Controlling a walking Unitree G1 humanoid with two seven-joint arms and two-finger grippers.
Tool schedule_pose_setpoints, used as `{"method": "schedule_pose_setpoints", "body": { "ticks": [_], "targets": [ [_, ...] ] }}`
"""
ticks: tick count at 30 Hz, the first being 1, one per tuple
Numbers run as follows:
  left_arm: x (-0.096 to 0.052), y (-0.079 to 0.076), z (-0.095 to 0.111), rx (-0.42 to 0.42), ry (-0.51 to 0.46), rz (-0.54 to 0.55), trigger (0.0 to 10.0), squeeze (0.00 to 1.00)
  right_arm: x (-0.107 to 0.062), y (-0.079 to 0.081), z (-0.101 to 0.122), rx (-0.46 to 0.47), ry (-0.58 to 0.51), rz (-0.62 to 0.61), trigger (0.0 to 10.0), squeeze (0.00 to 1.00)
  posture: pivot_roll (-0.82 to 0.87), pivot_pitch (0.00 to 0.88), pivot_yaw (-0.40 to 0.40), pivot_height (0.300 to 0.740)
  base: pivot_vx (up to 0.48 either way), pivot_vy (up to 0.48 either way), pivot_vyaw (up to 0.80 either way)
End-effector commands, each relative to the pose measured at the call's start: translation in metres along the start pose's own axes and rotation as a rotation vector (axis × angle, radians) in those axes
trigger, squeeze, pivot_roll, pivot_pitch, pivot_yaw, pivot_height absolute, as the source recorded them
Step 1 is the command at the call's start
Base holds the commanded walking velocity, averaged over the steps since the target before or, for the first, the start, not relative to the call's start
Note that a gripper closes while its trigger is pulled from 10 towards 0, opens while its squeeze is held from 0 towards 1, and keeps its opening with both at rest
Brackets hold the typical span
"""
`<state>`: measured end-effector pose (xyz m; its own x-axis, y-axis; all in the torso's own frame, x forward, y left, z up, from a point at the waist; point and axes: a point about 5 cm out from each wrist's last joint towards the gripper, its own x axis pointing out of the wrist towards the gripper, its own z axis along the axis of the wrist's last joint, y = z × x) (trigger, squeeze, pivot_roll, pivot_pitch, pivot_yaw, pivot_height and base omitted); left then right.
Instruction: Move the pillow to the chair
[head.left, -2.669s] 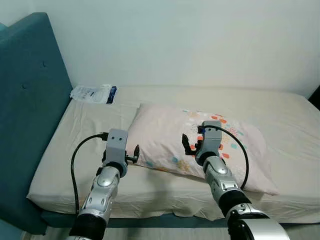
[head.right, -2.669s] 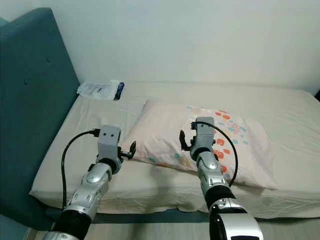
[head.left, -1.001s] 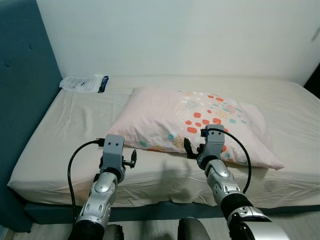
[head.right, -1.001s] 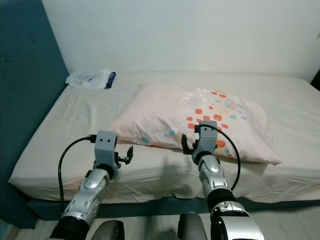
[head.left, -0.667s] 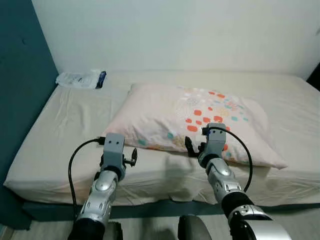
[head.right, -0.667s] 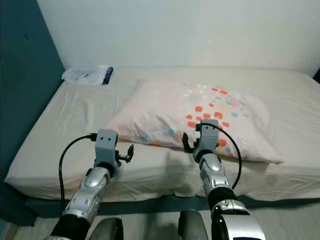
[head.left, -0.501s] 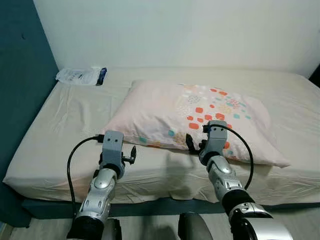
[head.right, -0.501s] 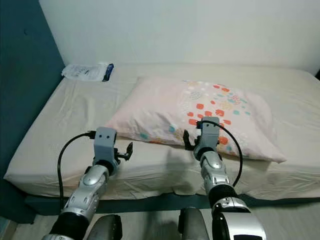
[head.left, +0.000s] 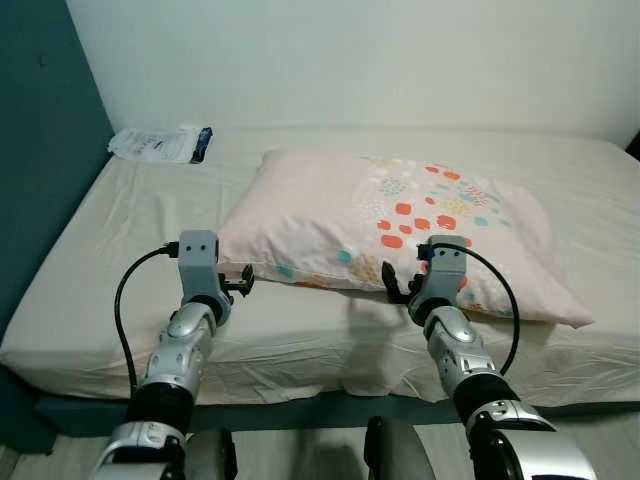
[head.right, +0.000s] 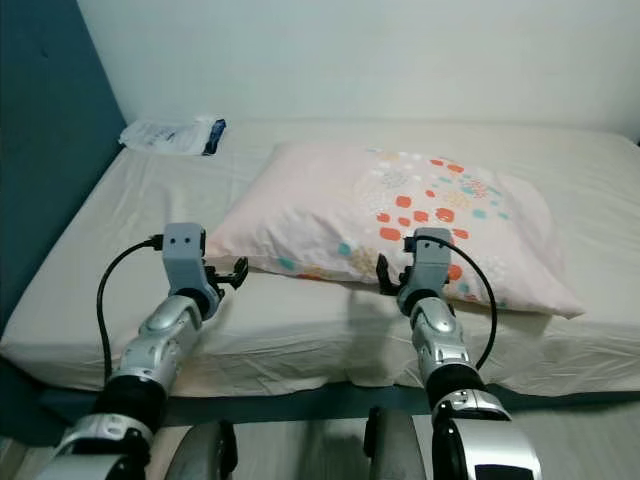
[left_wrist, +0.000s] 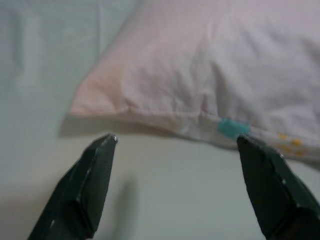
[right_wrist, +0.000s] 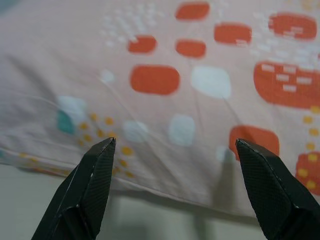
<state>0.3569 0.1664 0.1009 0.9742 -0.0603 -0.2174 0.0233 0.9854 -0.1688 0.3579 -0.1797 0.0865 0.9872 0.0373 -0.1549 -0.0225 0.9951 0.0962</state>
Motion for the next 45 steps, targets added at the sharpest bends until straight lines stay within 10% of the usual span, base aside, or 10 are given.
{"method": "schedule_pose_setpoints", "body": {
  "ticks": [1,12,13,16,22,29,30,40,45],
  "targets": [
    [0.002,0.005,0.001,-0.039,0.027,-0.005,10.0,0.0,0.001,-0.002,0.002,0.01,0.0,-0.01,10.0,0.0,0.02,0.139,-0.042,0.572,0.0,0.0,0.0],
    [0.014,0.01,0.01,-0.367,0.091,-0.035,10.0,0.02,0.003,-0.001,0.005,0.034,0.004,0.006,10.0,0.0,0.02,0.194,-0.01,0.572,0.0,0.0,0.0],
    [0.017,0.008,0.015,-0.441,0.072,-0.054,10.0,1.0,0.003,-0.002,0.005,0.046,0.003,0.001,10.0,0.0,0.02,0.199,-0.006,0.572,0.0,0.0,0.0],
    [0.017,0.008,0.015,-0.441,0.072,-0.054,10.0,1.0,0.003,-0.002,0.005,0.046,0.003,0.001,10.0,0.0,0.02,0.199,-0.006,0.572,0.0,0.0,0.0],
    [0.027,-0.016,0.032,-0.709,0.012,-0.135,10.0,1.0,0.002,-0.004,0.006,0.104,-0.014,-0.017,10.0,0.0,0.01,0.223,0.024,0.572,0.0,0.0,0.0],
    [0.028,-0.051,0.019,-0.646,0.066,-0.198,10.0,1.0,0.004,-0.002,0.01,0.107,-0.032,-0.01,10.0,0.0,0.0,0.233,0.033,0.572,0.0,0.0,0.0],
    [0.028,-0.061,0.015,-0.609,0.076,-0.208,10.0,0.0,0.004,-0.001,0.012,0.105,-0.04,-0.005,10.0,0.0,-0.01,0.236,0.041,0.572,0.0,0.0,0.0],
    [0.025,-0.11,0.007,-0.441,0.101,-0.266,10.0,0.0,0.005,0.002,0.016,0.096,-0.064,0.002,10.0,0.0,-0.02,0.235,0.042,0.572,0.0,0.0,0.0],
    [0.027,-0.101,0.019,-0.35,0.036,-0.262,10.0,0.0,0.003,-0.009,0.017,0.037,-0.076,-0.07,10.0,0.0,-0.01,0.189,0.021,0.572,0.0,0.0,0.0]
  ]
}}
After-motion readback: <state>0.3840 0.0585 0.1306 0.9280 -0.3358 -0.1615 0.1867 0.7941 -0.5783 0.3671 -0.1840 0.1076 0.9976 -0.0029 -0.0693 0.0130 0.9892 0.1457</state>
